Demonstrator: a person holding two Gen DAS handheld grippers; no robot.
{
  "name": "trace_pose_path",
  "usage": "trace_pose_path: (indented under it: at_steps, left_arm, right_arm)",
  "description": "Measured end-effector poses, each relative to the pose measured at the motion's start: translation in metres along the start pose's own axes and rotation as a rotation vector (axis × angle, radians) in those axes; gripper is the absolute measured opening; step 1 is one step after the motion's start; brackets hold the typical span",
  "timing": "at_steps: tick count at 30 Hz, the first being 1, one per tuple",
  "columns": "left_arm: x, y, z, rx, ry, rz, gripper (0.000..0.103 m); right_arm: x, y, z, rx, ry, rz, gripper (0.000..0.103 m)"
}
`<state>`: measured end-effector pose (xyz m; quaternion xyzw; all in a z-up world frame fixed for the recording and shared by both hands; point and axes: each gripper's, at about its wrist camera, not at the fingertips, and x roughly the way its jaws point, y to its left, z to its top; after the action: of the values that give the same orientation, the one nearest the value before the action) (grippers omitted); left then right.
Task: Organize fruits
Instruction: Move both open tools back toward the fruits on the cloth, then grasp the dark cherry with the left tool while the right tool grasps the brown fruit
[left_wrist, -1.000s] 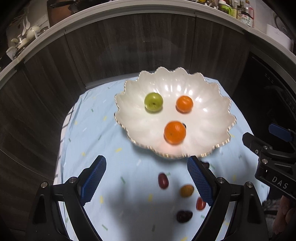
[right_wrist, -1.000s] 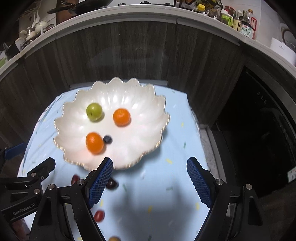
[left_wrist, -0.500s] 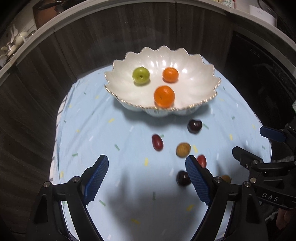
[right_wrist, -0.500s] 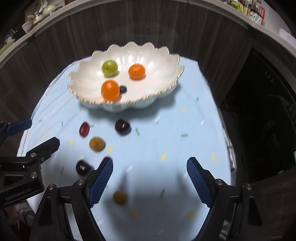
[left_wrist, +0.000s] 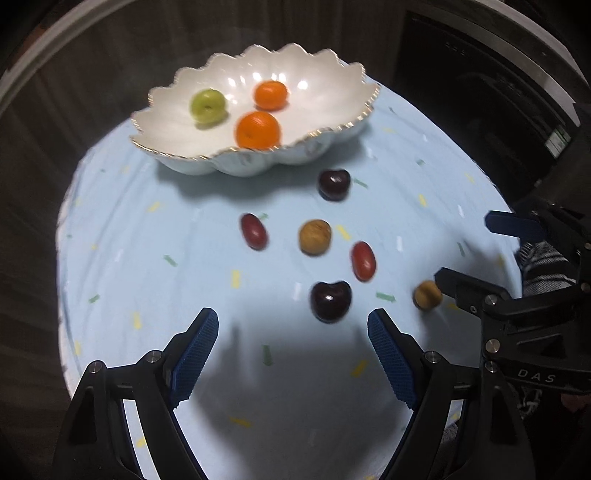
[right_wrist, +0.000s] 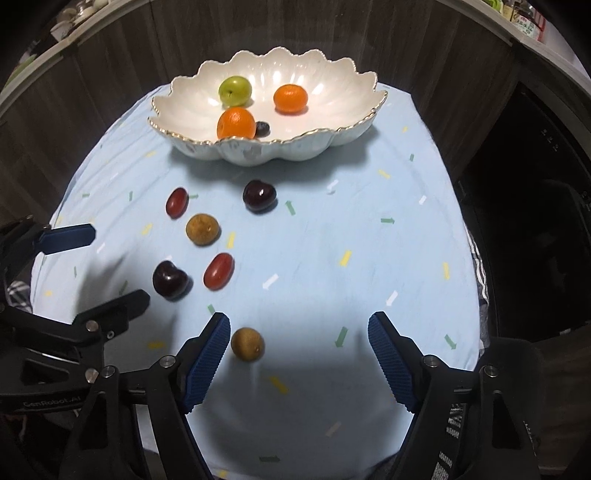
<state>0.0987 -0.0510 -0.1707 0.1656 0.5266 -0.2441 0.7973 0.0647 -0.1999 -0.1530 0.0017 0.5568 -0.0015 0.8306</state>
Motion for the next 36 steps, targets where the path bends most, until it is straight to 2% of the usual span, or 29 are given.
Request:
trace_pose_path:
  at_steps: [10,15,18,25,30,36]
  left_arm:
    - [0.013,-0.008,0.003,0.15,0.004,-0.042,0.075]
    - [0.022,-0.009,0.009,0.186,0.005,-0.075,0.074]
    - [0.031,-0.011,0.011,0.186,0.023,-0.085,0.073]
    - [0.044,-0.013,0.014,0.153,0.058,-0.115,0.062]
    - [0.049,-0.013,0.012,0.137,0.069,-0.109,0.058]
    - [0.049,-0.008,0.011,0.101,0.069,-0.087,0.047]
  right_arm:
    - [0.01,0.011,-0.009,-0.052,0.052,0.031,0.065]
    - [0.015,0.016,-0.011,-0.07,0.053,0.038,0.065]
    - [0.017,0.015,-0.011,-0.068,0.056,0.045,0.065]
    - [0.024,0.009,-0.01,-0.038,0.064,0.077,0.059]
    - [0.027,0.014,-0.012,-0.05,0.066,0.089,0.058]
    - [0.034,0.014,-0.012,-0.04,0.084,0.114,0.042]
